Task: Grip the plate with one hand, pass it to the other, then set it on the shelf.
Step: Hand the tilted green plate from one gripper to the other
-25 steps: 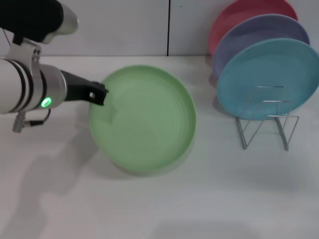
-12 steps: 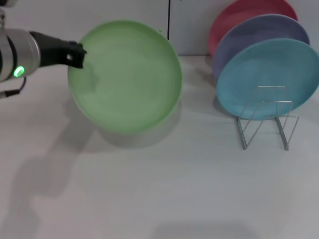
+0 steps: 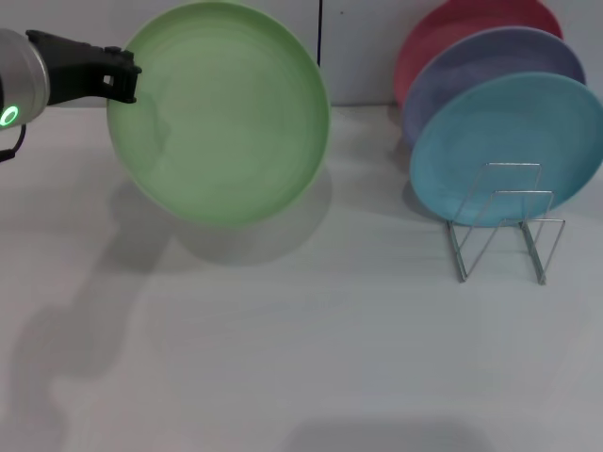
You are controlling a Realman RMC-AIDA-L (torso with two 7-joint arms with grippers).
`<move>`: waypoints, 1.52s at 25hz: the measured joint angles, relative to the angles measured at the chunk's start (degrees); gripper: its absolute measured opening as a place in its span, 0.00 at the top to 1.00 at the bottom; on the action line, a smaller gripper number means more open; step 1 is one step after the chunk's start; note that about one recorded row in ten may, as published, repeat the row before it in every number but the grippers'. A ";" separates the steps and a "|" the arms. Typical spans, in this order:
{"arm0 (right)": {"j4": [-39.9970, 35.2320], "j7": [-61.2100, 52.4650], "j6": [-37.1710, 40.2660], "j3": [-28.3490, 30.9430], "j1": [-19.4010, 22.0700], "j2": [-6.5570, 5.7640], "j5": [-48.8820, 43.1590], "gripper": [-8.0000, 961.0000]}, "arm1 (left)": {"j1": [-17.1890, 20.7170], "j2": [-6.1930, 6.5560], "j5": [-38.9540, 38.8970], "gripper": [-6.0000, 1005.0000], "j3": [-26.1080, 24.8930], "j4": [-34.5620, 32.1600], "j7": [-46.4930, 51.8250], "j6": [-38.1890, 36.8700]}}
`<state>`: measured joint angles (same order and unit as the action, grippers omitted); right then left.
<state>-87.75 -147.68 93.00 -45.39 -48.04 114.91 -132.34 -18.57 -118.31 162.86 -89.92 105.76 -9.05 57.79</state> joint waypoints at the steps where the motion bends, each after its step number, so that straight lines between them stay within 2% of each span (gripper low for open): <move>1: 0.00 0.00 0.00 0.00 0.00 0.00 0.00 0.22 | 0.00 0.00 0.00 0.95 0.00 0.00 0.00 0.00; 6: 5.00 1.35 -2.51 -0.85 -0.18 0.25 0.13 0.22 | 1.67 -0.07 -0.54 0.95 1.59 -0.93 0.00 -2.02; 13: 11.81 3.02 -3.72 -1.57 -2.16 -0.06 0.70 0.22 | 2.31 -0.05 -0.88 0.95 3.31 -1.60 0.07 -3.08; 20: 18.29 4.26 -5.91 -1.63 -4.95 -0.99 -0.35 0.22 | 2.49 -0.01 -1.70 0.94 4.83 -1.40 0.00 -4.81; 22: 21.02 4.52 -6.61 -1.63 -6.22 -1.58 -1.10 0.22 | 2.50 0.06 -2.46 0.94 5.34 -1.36 0.00 -5.82; 32: 27.89 6.08 -7.45 -1.95 -9.83 -1.97 -2.44 0.22 | 2.10 0.01 -3.54 0.94 6.01 -1.83 0.00 -6.91; 38: 28.57 6.12 -8.67 -4.13 -10.58 -1.82 -3.36 0.22 | 1.99 0.01 -3.61 0.94 6.05 -1.94 0.00 -7.01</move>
<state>-59.18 -141.56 84.34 -49.52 -58.62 113.09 -135.70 -16.59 -118.30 159.25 -83.87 103.82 -9.05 50.78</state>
